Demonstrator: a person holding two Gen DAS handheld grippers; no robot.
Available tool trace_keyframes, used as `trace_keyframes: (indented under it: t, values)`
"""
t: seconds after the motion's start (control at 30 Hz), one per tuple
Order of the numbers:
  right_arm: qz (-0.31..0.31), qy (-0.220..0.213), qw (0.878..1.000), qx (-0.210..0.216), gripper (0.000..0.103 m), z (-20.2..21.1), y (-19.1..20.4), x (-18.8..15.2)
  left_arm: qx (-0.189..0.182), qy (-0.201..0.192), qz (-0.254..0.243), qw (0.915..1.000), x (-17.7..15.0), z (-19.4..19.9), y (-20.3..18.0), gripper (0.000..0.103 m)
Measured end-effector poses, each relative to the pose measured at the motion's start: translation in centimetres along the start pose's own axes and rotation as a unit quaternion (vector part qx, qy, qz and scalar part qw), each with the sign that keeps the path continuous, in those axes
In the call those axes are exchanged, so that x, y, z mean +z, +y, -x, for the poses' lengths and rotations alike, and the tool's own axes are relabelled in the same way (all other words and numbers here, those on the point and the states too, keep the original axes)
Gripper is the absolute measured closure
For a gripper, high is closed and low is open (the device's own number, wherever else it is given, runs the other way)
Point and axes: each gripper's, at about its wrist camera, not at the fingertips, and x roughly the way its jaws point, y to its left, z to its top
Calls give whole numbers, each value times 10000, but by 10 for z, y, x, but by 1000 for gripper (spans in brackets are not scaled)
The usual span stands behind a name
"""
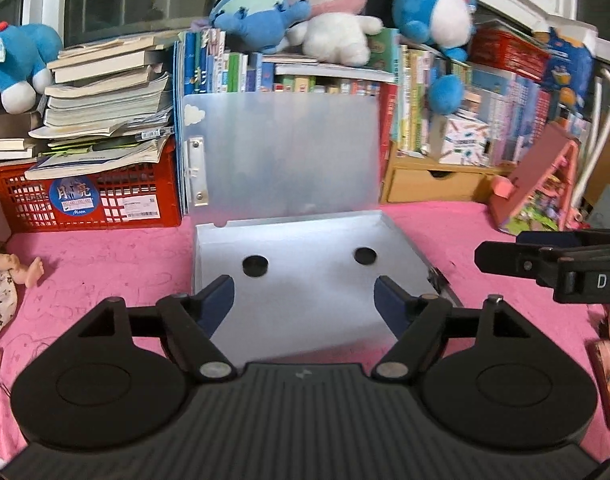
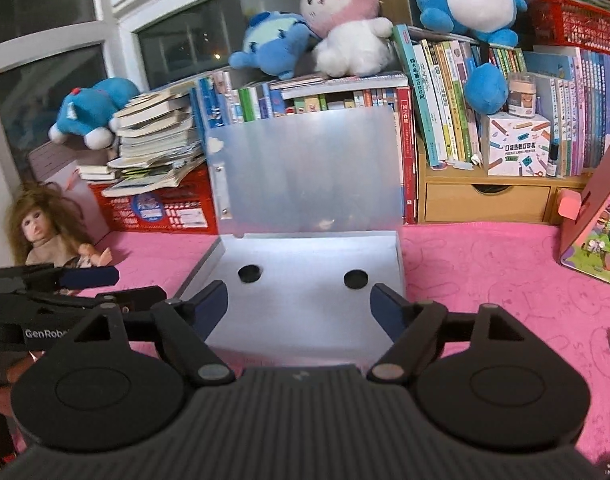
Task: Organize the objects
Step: 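Withdraw both open tools from the box back toward the pile, then grasp the blue floral pouch with the left tool while the right tool grasps the green checked cloth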
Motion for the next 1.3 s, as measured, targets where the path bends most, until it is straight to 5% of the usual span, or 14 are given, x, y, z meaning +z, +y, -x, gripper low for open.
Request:
trace_keyframes:
  t: [0.67,1.3]
  values:
    - [176,-293,9974,-640,15,49,1,-122,-161,-377,-199,9990,-119,59,-15,19]
    - [156,-4,9942,-1068,15,45,3,-178,125,-347,-331,9988,-190,73,-15,18]
